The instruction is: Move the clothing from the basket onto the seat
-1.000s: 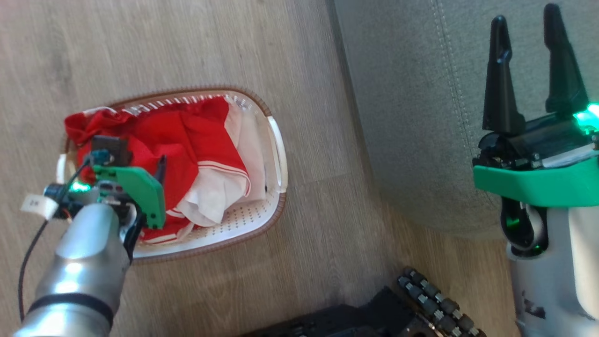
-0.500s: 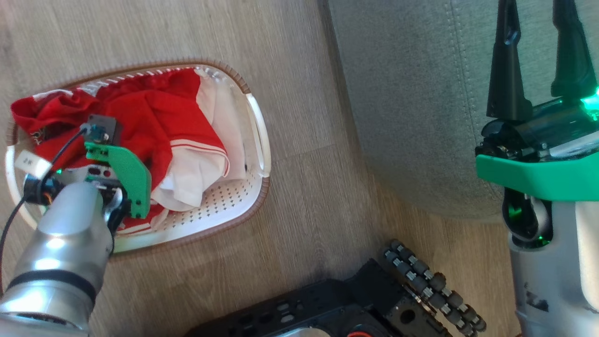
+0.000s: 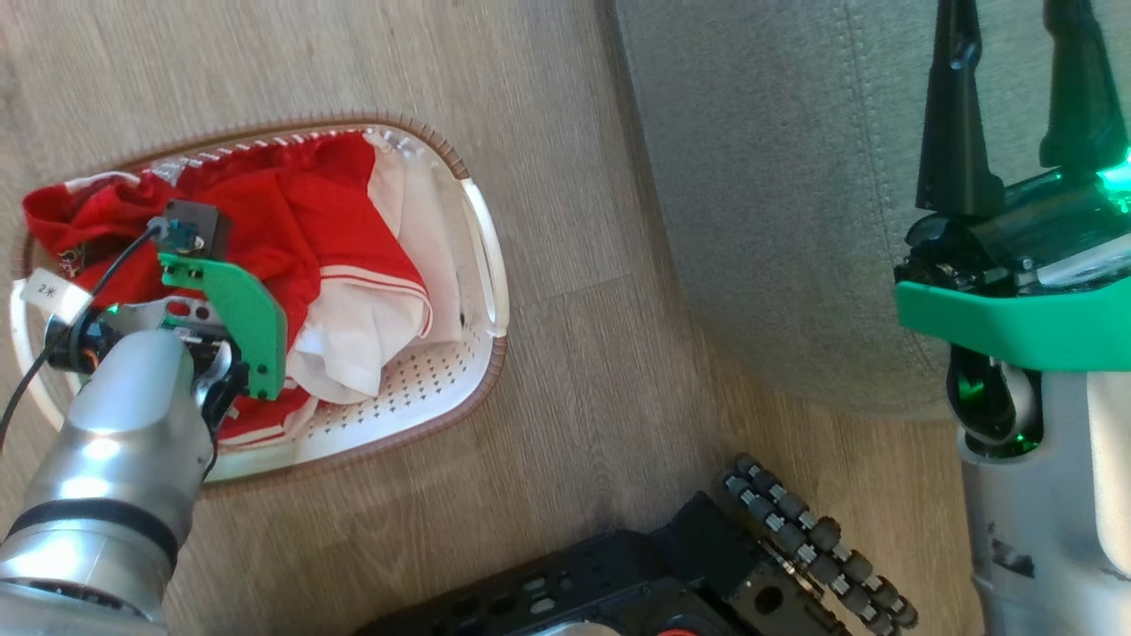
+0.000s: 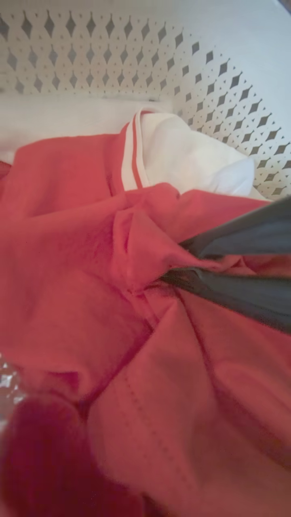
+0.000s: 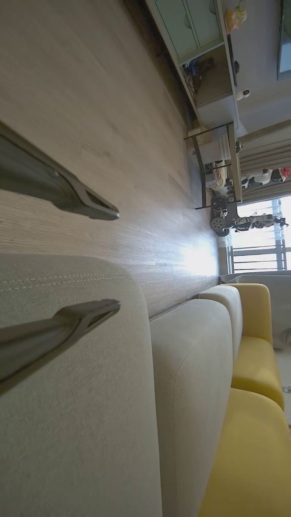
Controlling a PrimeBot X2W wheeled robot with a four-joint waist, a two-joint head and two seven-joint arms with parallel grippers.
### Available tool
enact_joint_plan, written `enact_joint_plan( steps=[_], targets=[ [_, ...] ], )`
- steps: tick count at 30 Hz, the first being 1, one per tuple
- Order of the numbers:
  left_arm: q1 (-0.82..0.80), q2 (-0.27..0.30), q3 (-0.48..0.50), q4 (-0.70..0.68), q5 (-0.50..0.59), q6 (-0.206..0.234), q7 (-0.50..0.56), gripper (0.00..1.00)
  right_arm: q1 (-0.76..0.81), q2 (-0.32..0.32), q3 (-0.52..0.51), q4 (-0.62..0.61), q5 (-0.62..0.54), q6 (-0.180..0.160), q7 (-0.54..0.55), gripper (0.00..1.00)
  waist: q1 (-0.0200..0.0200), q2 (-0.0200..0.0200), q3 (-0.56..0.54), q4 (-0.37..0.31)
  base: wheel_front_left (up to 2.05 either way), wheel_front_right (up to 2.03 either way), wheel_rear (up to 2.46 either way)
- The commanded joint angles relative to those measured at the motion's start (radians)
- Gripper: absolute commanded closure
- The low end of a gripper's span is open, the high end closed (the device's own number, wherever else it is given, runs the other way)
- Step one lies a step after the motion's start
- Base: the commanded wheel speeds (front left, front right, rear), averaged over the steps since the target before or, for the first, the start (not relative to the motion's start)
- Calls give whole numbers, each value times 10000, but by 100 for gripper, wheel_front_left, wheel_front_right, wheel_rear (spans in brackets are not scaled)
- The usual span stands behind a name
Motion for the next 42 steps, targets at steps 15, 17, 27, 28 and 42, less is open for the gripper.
enact_joint_plan(
  steps=[15,17,27,28,42],
  targets=[
    [1762,-167,-358,-879,-1580,10,-2384,100,821,104,250,280,-161,-2,-63,0,0,0,-2914,554,0,0,0],
    [1929,-193,-497,-1054,-1741,10,-2667,100,967,79,253,372,-219,-2,-63,0,0,0,-3313,715,0,0,0],
    [2589,-185,-979,-2199,-2447,10,-3451,100,1858,-278,273,793,-153,-2,-63,0,0,0,-5209,1546,0,0,0],
    [2627,-178,-981,-2383,-2495,10,-3482,100,1952,-312,261,832,-138,-2,-63,0,0,0,-5396,1652,0,0,0],
    [3386,199,-382,-6040,-2219,175,-3552,100,2965,-555,560,1341,125,-2,-63,0,0,0,-7369,2588,0,0,0]
  ],
)
